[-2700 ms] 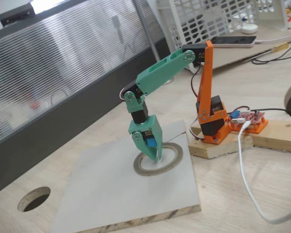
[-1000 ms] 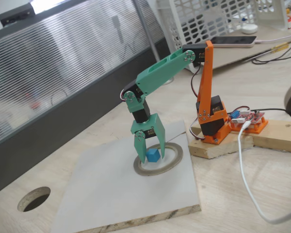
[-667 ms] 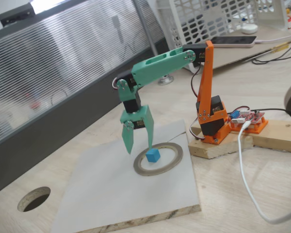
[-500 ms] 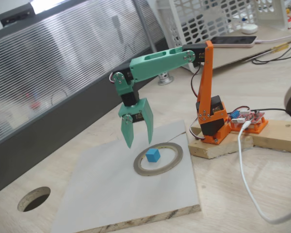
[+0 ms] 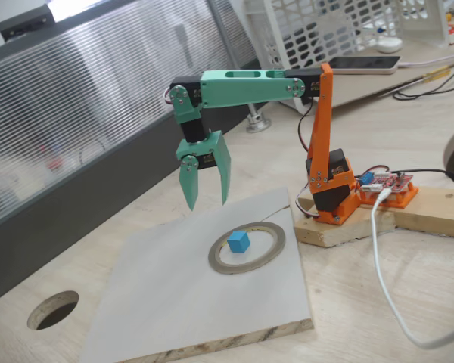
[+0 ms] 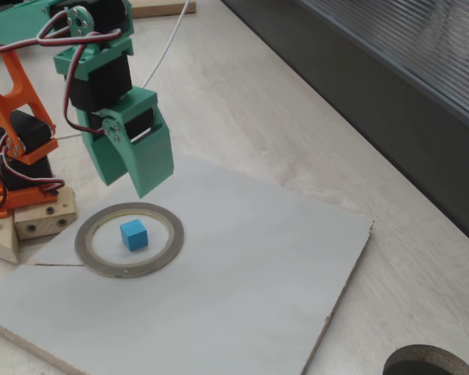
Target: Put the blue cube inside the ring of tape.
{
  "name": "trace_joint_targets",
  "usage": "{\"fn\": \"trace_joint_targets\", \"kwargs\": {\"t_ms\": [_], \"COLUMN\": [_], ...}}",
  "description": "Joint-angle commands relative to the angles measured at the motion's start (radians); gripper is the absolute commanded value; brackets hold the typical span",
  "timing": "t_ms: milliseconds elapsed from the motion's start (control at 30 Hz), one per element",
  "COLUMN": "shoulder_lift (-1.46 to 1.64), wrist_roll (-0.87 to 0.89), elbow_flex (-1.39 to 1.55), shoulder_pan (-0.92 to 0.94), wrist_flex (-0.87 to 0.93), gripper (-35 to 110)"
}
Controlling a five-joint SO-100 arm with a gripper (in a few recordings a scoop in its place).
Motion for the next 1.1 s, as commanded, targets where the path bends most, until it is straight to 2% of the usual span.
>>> {"fn": "trace_joint_targets", "kwargs": {"t_ms": [0, 400, 500, 733, 1067], "shoulder_lift": [0.028, 0.028, 0.028, 0.028, 0.031], "wrist_roll": [0.008, 0.005, 0.005, 0.012, 0.012], "elbow_flex": [-0.020, -0.018, -0.018, -0.028, -0.020], "shoulder_pan": [-0.012, -0.012, -0.012, -0.012, -0.012], "wrist_flex": [0.008, 0.006, 0.005, 0.002, 0.012], "gripper": [41, 40, 32, 0, 0]}}
